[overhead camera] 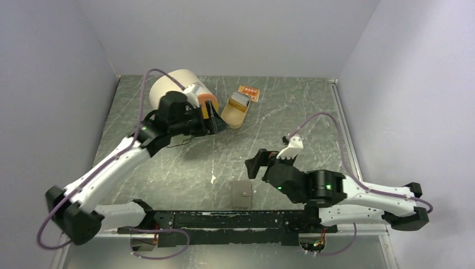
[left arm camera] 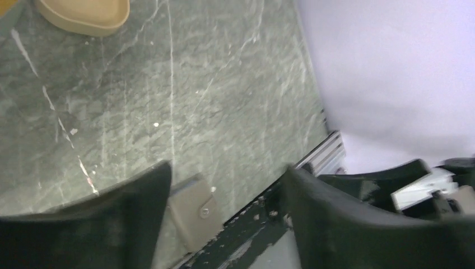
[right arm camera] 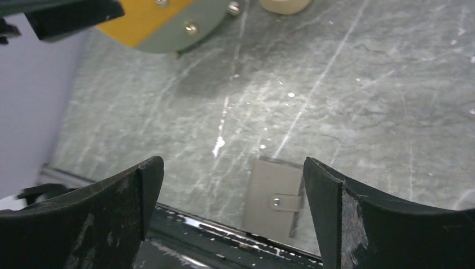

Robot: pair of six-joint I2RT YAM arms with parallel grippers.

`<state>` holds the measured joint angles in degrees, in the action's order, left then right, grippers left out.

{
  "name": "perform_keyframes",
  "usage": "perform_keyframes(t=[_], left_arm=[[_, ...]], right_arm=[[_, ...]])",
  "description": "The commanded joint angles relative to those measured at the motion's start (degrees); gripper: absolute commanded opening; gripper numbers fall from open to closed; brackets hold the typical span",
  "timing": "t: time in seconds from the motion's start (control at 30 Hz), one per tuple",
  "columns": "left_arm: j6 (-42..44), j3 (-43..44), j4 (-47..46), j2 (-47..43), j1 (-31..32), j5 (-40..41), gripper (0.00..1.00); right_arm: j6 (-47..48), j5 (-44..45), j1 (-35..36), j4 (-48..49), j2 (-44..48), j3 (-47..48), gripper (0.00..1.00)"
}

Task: Put the credit cards into the card holder
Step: Reset both arms

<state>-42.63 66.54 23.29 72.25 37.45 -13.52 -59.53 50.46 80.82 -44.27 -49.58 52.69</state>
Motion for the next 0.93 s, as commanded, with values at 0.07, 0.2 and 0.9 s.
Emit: perform_keyframes(t=[0.07,0.2,0.9], left_arm=[[6.12,-2.22,9.67,-14.37,-0.10,7.91,0.99],[5.56,-11.73,6.05,-26.28,-0.03,9.39,0.99],[4.66,-23.94,3.13,-37.30,-0.01,3.73,0.99]], right_arm=[[3.36,-2.40,-0.53,0.42,7.39,-1.17,0.99],[-0.55,-4.00,-0.54,-2.56,6.41,-1.00,0.99],[-7.44,-6.15,-0.57,-0.18,14.22,-7.18,0.99]])
